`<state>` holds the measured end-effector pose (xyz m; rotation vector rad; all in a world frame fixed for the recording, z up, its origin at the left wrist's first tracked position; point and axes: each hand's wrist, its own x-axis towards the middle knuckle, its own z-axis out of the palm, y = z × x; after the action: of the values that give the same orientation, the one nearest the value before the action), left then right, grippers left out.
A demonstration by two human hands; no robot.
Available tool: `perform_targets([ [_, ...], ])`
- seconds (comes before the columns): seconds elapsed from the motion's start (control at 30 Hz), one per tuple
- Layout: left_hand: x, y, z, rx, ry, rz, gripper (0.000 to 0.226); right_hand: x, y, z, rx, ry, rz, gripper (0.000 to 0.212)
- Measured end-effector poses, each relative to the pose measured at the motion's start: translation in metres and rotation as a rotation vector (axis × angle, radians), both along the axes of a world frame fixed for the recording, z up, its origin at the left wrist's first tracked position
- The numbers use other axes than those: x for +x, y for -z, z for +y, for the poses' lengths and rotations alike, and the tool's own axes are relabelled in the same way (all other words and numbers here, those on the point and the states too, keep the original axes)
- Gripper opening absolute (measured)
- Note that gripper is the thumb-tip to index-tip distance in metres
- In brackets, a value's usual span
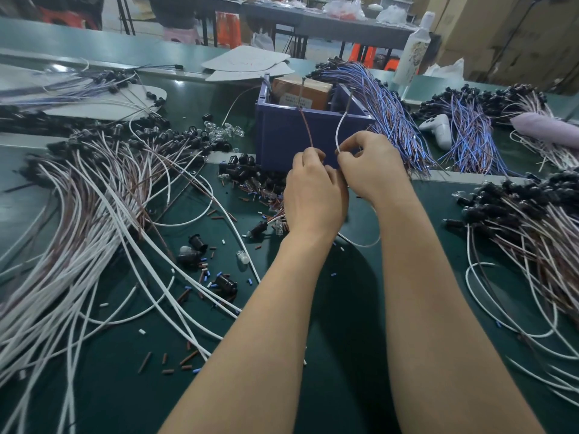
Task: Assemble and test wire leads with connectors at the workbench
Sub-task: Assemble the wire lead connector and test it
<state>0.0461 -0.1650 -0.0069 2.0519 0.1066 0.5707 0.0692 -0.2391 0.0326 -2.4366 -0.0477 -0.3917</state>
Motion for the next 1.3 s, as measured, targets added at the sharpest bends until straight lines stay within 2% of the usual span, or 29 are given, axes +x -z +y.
perform_targets([
  [0.23, -0.001, -0.001, 0.001, 0.018, -0.01, -0.006, 0.025, 0.001, 0.0, -0.001, 0.001, 0.013, 0.008, 0.017],
  [0.33, -0.002, -0.004, 0.002, 0.067, 0.043, 0.091, 0.023, 0.001, 0.0, -0.002, -0.021, 0.072, -0.001, 0.021],
  [0.4, -0.002, -0.009, 0.006, 0.184, 0.155, 0.249, 0.025, 0.002, -0.001, -0.003, -0.011, 0.139, -0.071, 0.026],
  [0.47, -0.002, -0.017, 0.012, 0.316, 0.288, 0.415, 0.027, 0.0, -0.005, -0.002, 0.027, 0.183, -0.226, 0.026],
  [0.53, -0.001, -0.029, 0.023, 0.353, 0.319, 0.478, 0.028, -0.005, -0.013, 0.004, 0.069, 0.148, -0.379, 0.021],
  [0.57, 0.0, -0.035, 0.032, 0.332, 0.265, 0.458, 0.029, -0.007, -0.016, 0.008, 0.074, 0.083, -0.398, 0.018],
  [0.63, 0.0, -0.049, 0.054, 0.234, 0.03, 0.316, 0.03, -0.012, -0.018, 0.02, 0.006, -0.135, -0.261, 0.014],
  [0.7, -0.004, -0.06, 0.077, 0.059, -0.171, 0.114, 0.028, -0.019, -0.012, 0.034, -0.187, -0.38, 0.056, 0.013],
  [0.77, -0.008, -0.068, 0.092, -0.128, -0.241, -0.048, 0.025, -0.026, 0.0, 0.051, -0.377, -0.551, 0.318, 0.021],
  [0.8, -0.01, -0.071, 0.095, -0.208, -0.245, -0.091, 0.023, -0.028, 0.007, 0.06, -0.447, -0.591, 0.383, 0.025],
  [0.87, -0.01, -0.072, 0.094, -0.272, -0.226, -0.102, 0.021, -0.03, 0.017, 0.072, -0.516, -0.611, 0.403, 0.026],
  [0.97, -0.009, -0.066, 0.089, -0.186, -0.148, -0.016, 0.017, -0.029, 0.02, 0.074, -0.524, -0.605, 0.366, 0.019],
  [1.07, -0.007, -0.06, 0.089, -0.083, -0.083, 0.076, 0.019, -0.022, 0.013, 0.059, -0.366, -0.535, 0.262, 0.012],
  [1.13, -0.006, -0.059, 0.09, -0.051, -0.059, 0.093, 0.02, -0.017, 0.004, 0.043, -0.094, -0.418, 0.16, 0.007],
  [1.23, -0.007, -0.056, 0.087, 0.0, 0.069, 0.127, 0.022, -0.012, -0.005, 0.02, 0.387, -0.312, 0.091, 0.02],
  [1.3, -0.007, -0.055, 0.078, 0.061, 0.215, 0.162, 0.025, -0.01, -0.01, 0.011, 0.559, -0.287, 0.058, 0.018],
])
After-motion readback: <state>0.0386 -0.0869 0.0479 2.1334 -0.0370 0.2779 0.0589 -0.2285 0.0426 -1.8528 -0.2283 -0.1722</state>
